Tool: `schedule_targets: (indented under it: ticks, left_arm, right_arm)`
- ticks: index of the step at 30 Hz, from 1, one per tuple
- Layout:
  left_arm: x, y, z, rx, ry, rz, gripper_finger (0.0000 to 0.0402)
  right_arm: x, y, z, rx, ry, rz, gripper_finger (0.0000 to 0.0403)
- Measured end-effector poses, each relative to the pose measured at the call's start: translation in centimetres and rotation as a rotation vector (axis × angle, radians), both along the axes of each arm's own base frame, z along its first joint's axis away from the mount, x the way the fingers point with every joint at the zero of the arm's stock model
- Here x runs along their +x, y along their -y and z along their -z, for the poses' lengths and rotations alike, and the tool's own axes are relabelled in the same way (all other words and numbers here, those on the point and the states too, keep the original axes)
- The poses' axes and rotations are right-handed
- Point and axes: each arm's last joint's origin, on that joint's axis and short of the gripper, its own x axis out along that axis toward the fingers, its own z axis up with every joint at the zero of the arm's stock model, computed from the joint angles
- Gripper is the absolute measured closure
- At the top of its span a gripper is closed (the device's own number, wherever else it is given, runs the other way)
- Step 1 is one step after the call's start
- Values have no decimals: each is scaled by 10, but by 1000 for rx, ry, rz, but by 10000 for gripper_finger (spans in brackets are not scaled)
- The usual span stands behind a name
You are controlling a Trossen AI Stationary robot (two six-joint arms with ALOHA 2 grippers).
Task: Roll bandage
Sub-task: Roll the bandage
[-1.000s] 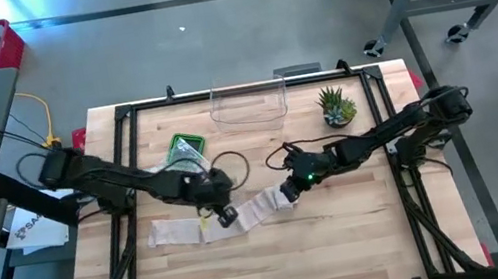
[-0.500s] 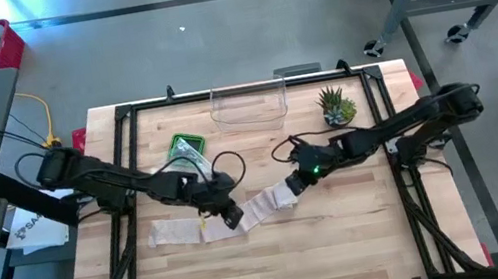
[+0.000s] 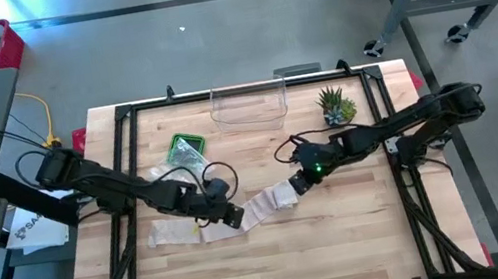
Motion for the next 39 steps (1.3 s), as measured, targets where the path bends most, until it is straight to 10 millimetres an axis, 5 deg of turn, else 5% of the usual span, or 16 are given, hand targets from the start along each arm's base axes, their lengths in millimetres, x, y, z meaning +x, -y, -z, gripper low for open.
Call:
schedule_targets:
  ticks: [7, 11, 18, 32, 39]
  left_arm:
    - [-4, 2, 4, -2, -23, -151, 240]
    - [-4, 1, 4, -1, -21, -169, 224]
    - [-3, 2, 6, -13, -23, -196, 222]
    - [14, 19, 40, -162, -45, -262, 222]
    - [13, 16, 40, -182, -59, -305, 222]
  right_arm:
    - [14, -6, -12, 56, 182, -93, 403]
    - [26, -8, 9, 72, 105, -107, 403]
    - [35, -5, 34, 76, 33, -70, 403]
    - [37, -5, 35, 67, 45, -56, 403]
    - [37, -5, 35, 68, 45, -59, 403]
